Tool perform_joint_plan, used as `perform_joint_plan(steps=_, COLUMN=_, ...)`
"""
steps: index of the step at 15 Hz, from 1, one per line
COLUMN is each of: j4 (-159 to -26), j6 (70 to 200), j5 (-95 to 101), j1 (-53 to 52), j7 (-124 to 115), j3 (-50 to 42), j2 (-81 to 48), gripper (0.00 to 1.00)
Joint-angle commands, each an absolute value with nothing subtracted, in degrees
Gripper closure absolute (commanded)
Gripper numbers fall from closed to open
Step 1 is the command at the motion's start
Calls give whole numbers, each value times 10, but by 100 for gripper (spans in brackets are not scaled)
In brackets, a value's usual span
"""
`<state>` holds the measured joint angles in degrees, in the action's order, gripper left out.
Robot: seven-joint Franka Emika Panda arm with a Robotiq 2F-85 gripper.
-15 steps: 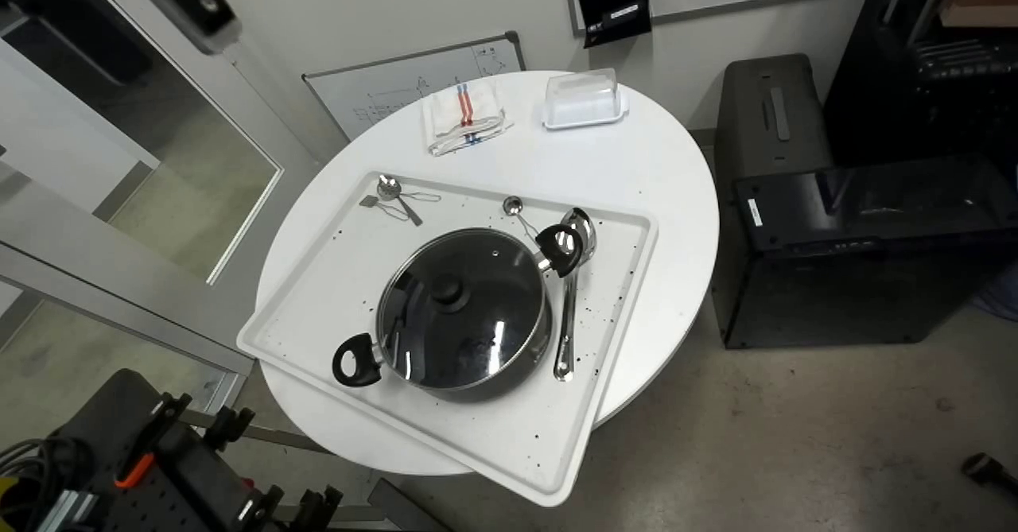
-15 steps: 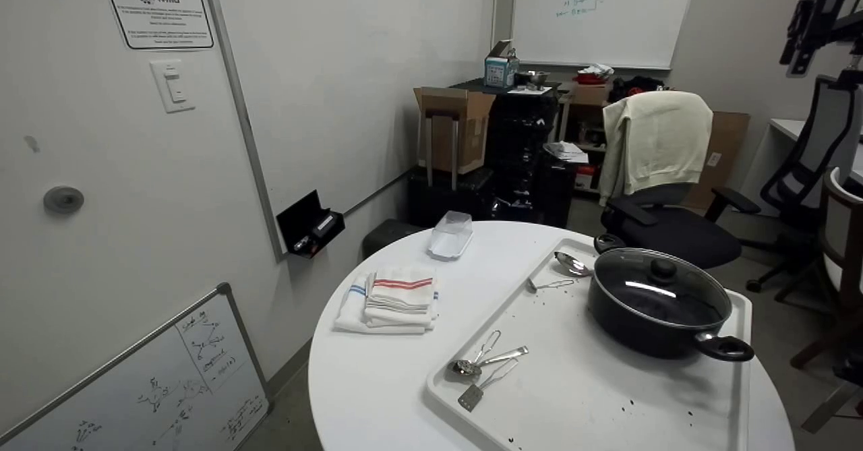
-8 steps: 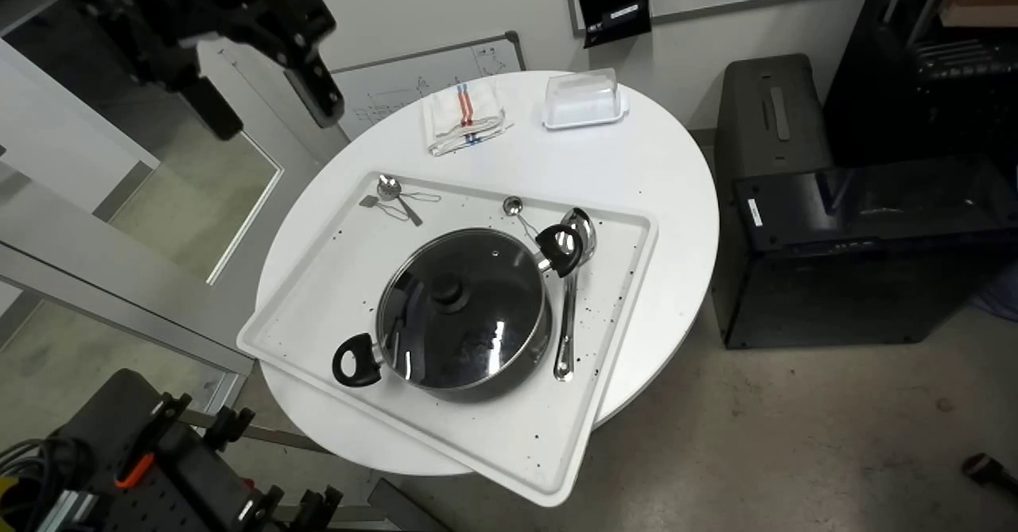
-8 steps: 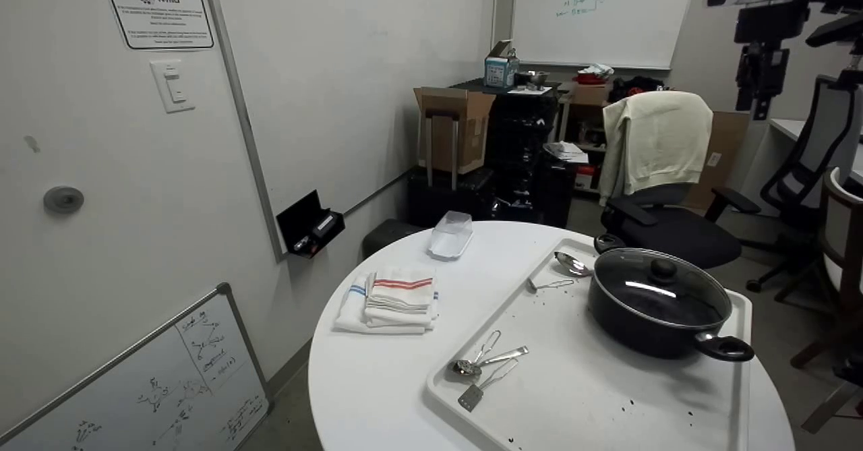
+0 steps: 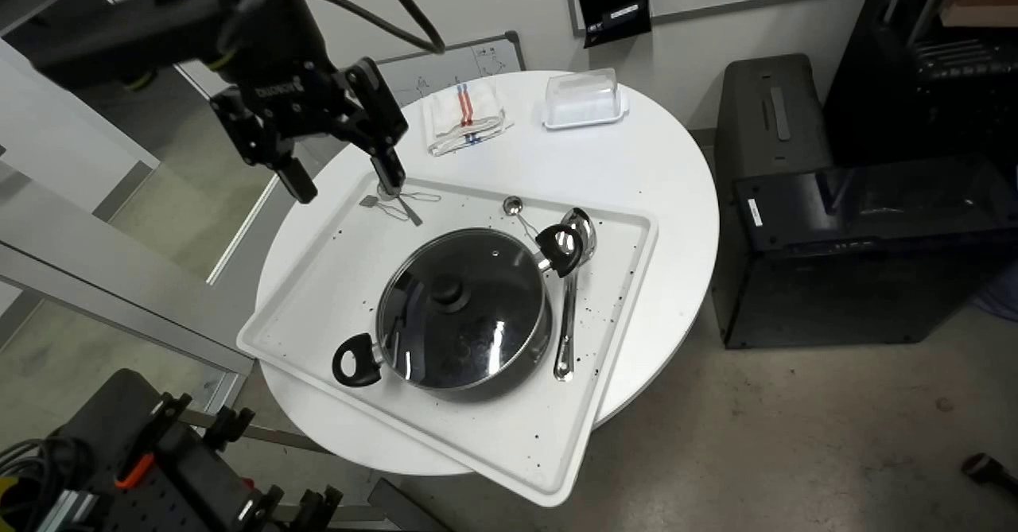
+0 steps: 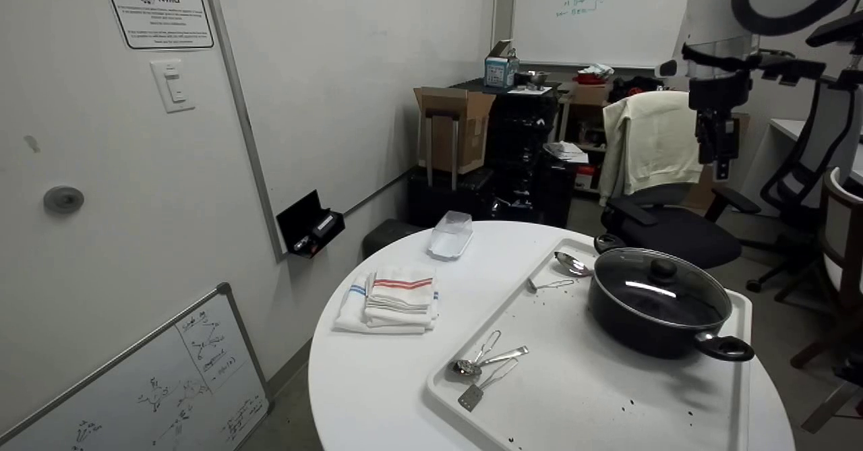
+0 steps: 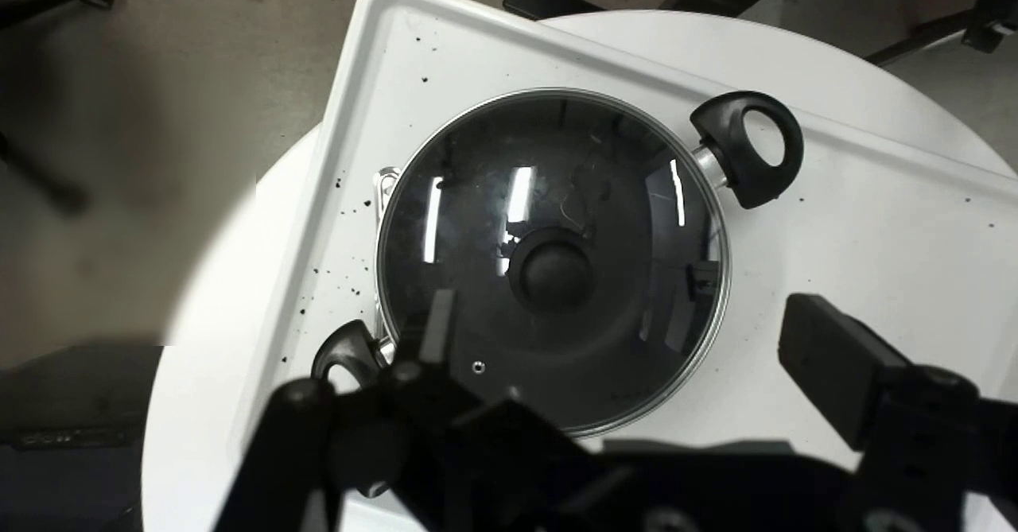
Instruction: Remove the lid from the black pot.
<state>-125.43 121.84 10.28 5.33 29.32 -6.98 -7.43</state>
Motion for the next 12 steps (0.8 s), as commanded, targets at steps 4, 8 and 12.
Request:
perform_joint_plan(steps=4, j4=-1265, j6=1335, j5=137, j1=64, j7=279, j3=-60, j2=-150, gripper=0)
perform_joint_plan(steps=8, j4=-1281, j6=1405, j5=164, j1=65, j7=286, j3=-59, j2=-176, gripper=0)
perform_joint_plan(steps=12, j4=-1284, j6=1450, j5=161, j1=71, j7=300, j3=-47, j2=-199, gripper=0)
